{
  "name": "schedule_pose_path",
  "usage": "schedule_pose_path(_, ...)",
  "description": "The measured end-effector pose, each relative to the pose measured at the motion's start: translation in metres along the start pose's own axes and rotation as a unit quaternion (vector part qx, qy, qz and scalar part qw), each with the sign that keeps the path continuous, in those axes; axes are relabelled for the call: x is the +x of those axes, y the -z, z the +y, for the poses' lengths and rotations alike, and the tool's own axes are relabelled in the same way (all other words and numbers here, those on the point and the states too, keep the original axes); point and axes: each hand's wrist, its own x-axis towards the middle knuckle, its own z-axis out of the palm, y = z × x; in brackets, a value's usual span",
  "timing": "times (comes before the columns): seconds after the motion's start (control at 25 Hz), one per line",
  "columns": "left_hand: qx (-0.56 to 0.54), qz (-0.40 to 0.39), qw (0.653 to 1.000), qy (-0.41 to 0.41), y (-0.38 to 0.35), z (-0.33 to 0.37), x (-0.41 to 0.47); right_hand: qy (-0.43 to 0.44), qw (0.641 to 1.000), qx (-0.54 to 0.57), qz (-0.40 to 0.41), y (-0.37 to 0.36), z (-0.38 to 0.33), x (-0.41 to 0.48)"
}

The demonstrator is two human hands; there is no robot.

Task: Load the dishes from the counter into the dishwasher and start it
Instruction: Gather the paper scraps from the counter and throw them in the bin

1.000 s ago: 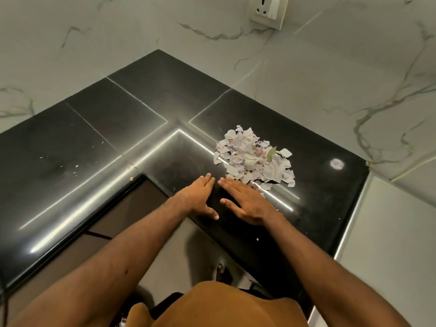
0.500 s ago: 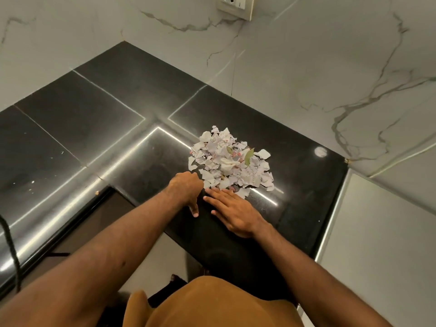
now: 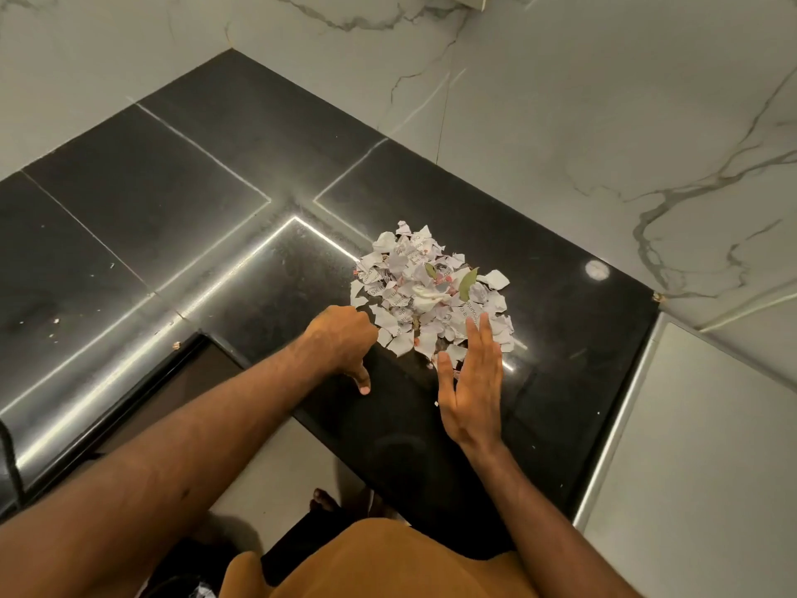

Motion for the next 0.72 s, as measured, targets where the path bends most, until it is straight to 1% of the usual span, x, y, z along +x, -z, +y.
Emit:
schedule_pose_path(0.08,-0.085,0.033,0.995,0.049,0.001,-0.013,-0.004,-0.001,0.999,0.033,0.035,0.002,0.001,0.03)
schedule_pose_path(0.12,-0.147,0.062,0.984,0.084,-0.001,-0.02,-0.006,-0.017,0.997,0.041,0.064,0.006,0.006,0.049)
schedule_pose_path(0.16,-0.21,0.103,0.965,0.116,-0.006,-0.027,-0.008,-0.04,0.994,0.044,0.09,0.011,0.013,0.07)
schedule_pose_path(0.2,-0.276,0.153,0.938,0.142,-0.012,-0.03,-0.008,-0.064,0.992,0.045,0.099,0.017,0.021,0.09)
schedule_pose_path(0.24,-0.343,0.203,0.902,0.163,-0.021,-0.029,-0.005,-0.082,0.992,0.047,0.085,0.021,0.029,0.109)
schedule_pose_path(0.28,-0.406,0.246,0.862,0.178,-0.03,-0.026,-0.001,-0.089,0.993,0.052,0.052,0.023,0.036,0.124)
schedule_pose_path(0.32,-0.46,0.27,0.826,0.184,-0.037,-0.021,0.005,-0.085,0.995,0.058,0.01,0.024,0.04,0.134)
schedule_pose_path(0.36,-0.501,0.278,0.799,0.185,-0.043,-0.014,0.011,-0.071,0.995,0.058,-0.033,0.021,0.041,0.14)
schedule_pose_path(0.4,-0.53,0.279,0.779,0.186,-0.047,-0.006,0.016,-0.051,0.995,0.05,-0.071,0.017,0.039,0.141)
schedule_pose_path(0.52,-0.565,0.312,0.736,0.203,-0.061,0.015,0.031,0.004,0.988,0.015,-0.154,0.004,0.026,0.122)
schedule_pose_path(0.6,-0.544,0.357,0.727,0.221,-0.072,0.025,0.036,0.035,0.979,0.027,-0.201,-0.001,0.016,0.101)
schedule_pose_path(0.64,-0.528,0.377,0.726,0.23,-0.075,0.029,0.037,0.044,0.976,0.047,-0.21,-0.001,0.012,0.093)
schedule_pose_path(0.72,-0.497,0.406,0.73,0.237,-0.078,0.032,0.039,0.041,0.978,0.097,-0.18,0.003,0.005,0.095)
